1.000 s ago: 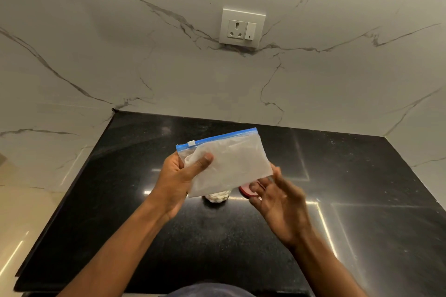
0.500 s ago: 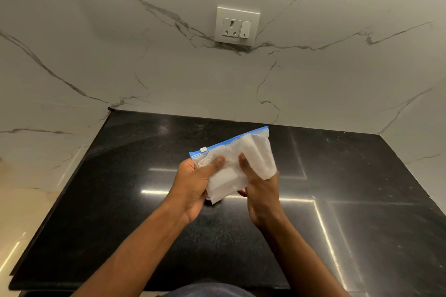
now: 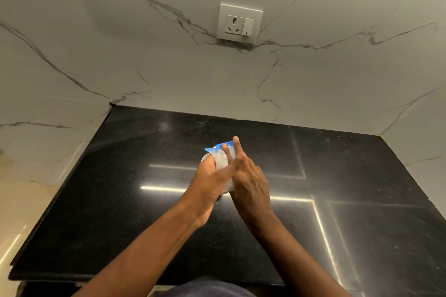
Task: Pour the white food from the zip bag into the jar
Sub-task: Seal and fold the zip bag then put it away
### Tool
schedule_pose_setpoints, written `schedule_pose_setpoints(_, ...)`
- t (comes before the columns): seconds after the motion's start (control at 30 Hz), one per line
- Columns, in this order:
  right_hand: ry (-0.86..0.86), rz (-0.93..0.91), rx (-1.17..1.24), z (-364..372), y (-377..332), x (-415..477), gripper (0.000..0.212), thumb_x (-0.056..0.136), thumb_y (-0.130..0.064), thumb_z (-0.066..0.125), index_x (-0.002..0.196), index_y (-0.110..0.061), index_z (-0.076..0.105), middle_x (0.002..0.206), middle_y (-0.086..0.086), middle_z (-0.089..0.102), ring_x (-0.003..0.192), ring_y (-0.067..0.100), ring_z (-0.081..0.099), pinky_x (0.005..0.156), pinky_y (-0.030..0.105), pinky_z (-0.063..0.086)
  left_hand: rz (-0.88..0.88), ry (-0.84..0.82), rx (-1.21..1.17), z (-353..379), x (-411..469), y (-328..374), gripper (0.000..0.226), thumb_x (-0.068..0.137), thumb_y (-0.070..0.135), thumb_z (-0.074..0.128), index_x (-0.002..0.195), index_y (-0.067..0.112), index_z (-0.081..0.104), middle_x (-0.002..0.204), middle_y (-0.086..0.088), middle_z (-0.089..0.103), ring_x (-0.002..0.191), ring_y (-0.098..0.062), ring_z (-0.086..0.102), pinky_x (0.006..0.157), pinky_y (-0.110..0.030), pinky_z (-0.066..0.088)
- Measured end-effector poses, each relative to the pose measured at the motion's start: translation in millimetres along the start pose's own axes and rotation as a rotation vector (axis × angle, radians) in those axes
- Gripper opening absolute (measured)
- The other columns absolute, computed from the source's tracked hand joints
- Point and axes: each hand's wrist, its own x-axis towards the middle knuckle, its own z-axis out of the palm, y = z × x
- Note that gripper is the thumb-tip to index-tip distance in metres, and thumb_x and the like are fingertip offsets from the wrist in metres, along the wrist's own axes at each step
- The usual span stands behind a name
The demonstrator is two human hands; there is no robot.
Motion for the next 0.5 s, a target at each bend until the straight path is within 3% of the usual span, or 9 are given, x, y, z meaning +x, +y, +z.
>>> schedule_pose_setpoints(0.07,-0.062,0.0,-0.001,2.8,-2.3,0.7,0.092,0.09,-0.012,0.077,0.163,-0.015,0.021,0.17,0.015,0.026,0.13,0.028,0.061,0.088,0.042,0.061,0.0,0.08,0.0,3.3,2.2,-2.2,0.028,0.105,0.037,0.062,0.124,0.019,0.07,0.112,-0.004,0.082,0.11,-0.022,0.077,0.088,-0.039,0.063)
schedule_pose_setpoints(0.13,-0.128,-0.017,0.052,0.9,-5.0,-0.5,0.095,0.087,-0.017,0.076,0.163,-0.008,0.02,0.172,0.017,0.016,0.14,0.031,0.051,0.1,0.041,0.057,-0.03,0.144,-0.065,-0.6,5.5,-2.8,0.025,0.111,0.029,0.051,0.121,0.019,0.071,0.11,-0.006,0.082,0.104,-0.023,0.079,0.089,-0.042,0.064)
schedule_pose_setpoints(0.2,-0.192,-0.022,0.229,-8.9,-4.5,-3.7,0.086,0.09,-0.028,0.06,0.165,-0.015,0.019,0.175,0.011,0.0,0.153,0.025,0.033,0.109,0.035,0.047,-0.035,0.164,-0.096,-7.4,6.5,-1.1,0.026,0.112,0.027,0.048,0.121,0.018,0.071,0.108,-0.007,0.082,0.099,-0.022,0.08,0.088,-0.045,0.065)
schedule_pose_setpoints(0.27,-0.26,0.05,0.507,-23.7,-1.3,-9.3,0.086,0.088,-0.033,0.057,0.165,-0.031,0.019,0.176,-0.003,-0.003,0.159,0.015,0.02,0.114,0.034,0.043,-0.032,0.161,-0.09,-16.3,8.4,0.8,0.026,0.112,0.025,0.048,0.123,0.019,0.07,0.106,-0.008,0.082,0.096,-0.025,0.08,0.087,-0.05,0.063)
schedule_pose_setpoints(0.3,-0.301,0.144,0.692,-32.4,-1.3,-11.1,0.089,0.087,-0.036,0.062,0.164,-0.04,0.018,0.175,-0.011,0.007,0.157,0.014,0.026,0.114,0.037,0.046,-0.033,0.15,-0.077,-21.3,10.1,2.4,0.025,0.112,0.026,0.047,0.124,0.02,0.069,0.106,-0.009,0.082,0.096,-0.027,0.079,0.088,-0.051,0.063)
schedule_pose_setpoints(0.37,-0.337,0.41,1.068,-45.4,-2.0,-8.4,0.089,0.086,-0.044,0.07,0.16,-0.049,0.022,0.159,-0.012,0.048,0.137,0.018,0.057,0.099,0.037,0.058,-0.045,0.106,-0.015,-30.2,12.6,6.7,0.023,0.112,0.032,0.046,0.124,0.026,0.064,0.112,-0.009,0.078,0.1,-0.027,0.077,0.085,-0.052,0.066)
schedule_pose_setpoints(0.43,-0.345,0.649,1.226,-53.3,2.1,1.0,0.081,0.089,-0.046,0.074,0.157,-0.042,0.03,0.128,0.002,0.074,0.109,0.024,0.075,0.08,0.034,0.064,-0.053,0.028,0.104,-36.6,12.6,10.9,0.018,0.111,0.039,0.046,0.12,0.037,0.061,0.119,-0.006,0.073,0.096,-0.023,0.079,0.072,-0.044,0.067)
schedule_pose_setpoints(0.5,-0.413,0.726,1.266,-59.7,5.2,11.8,0.052,0.095,-0.033,0.073,0.144,-0.027,0.057,0.114,0.012,0.079,0.094,0.03,0.078,0.071,0.036,0.066,-0.049,-0.049,0.209,-41.3,11.8,14.0,0.013,0.109,0.044,0.048,0.117,0.043,0.058,0.121,-0.004,0.071,0.091,-0.018,0.08,0.064,-0.038,0.066)
